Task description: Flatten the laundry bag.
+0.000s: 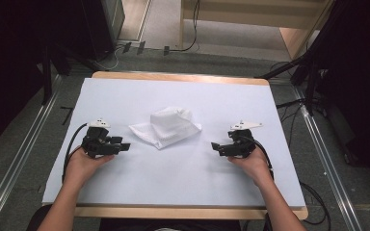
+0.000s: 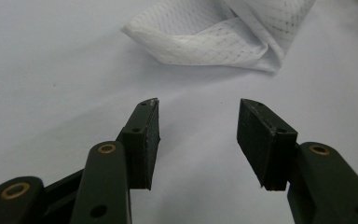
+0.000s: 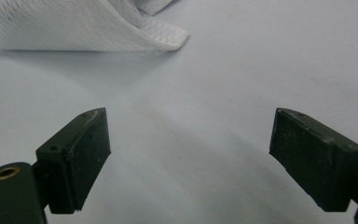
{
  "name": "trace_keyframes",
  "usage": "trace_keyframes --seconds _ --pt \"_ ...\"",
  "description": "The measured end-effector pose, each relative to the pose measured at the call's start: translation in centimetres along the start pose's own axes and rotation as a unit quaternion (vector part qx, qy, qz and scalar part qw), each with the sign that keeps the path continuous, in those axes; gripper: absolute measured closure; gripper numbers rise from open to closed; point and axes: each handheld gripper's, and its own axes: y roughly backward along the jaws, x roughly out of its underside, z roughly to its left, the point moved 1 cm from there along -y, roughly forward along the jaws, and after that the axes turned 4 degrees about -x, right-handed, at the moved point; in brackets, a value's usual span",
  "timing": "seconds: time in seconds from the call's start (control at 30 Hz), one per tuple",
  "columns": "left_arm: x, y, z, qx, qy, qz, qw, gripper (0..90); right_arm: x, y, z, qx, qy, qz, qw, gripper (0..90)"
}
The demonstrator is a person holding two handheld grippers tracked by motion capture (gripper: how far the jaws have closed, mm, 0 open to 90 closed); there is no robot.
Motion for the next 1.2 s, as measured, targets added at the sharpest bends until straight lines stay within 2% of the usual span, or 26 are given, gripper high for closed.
trace_keyframes --seconds 0.07,0.17,0.3,0.53,0.67,0.73,1.03,1.2 --pt "-0.1 0.0 -0.1 0.0 -0.001 0.005 1.0 49.7 -0.1 0.0 0.1 0.003 0.003 0.001 1.0 13.4" --pt "-0.2 0.0 -0.3 0.008 0.013 0.011 0.9998 48.1 -0.1 -0.1 0.4 0.005 0.009 0.007 0.9999 14.3" --pt "-0.4 0.3 -0.3 0.007 0.014 0.004 0.9999 46.4 -0.1 0.1 0.8 -0.001 0.019 0.005 0.9998 18.3" --pt "-0.8 0.1 -0.5 0.012 0.004 0.002 0.9999 44.4 0.1 0.3 1.3 -0.007 0.028 0.008 0.9996 24.4" --pt "-1.1 -0.1 -0.5 0.018 0.01 0.002 0.9998 43.4 0.3 0.5 1.3 -0.014 0.02 0.014 0.9996 27.6" --pt "-1.1 -0.2 -0.5 0.021 0.014 0.001 0.9997 42.6 0.3 0.7 1.3 -0.017 0.004 0.017 0.9997 29.7" --pt "-1.1 -0.2 -0.4 0.022 0.013 0.001 0.9997 41.6 0.3 0.8 1.5 -0.025 0.009 0.02 0.9994 33.9" --pt "-1.0 -0.2 -0.2 0.02 0.012 0.001 0.9997 40.8 -0.1 1.1 1.8 -0.035 0.008 0.014 0.9993 40.5"
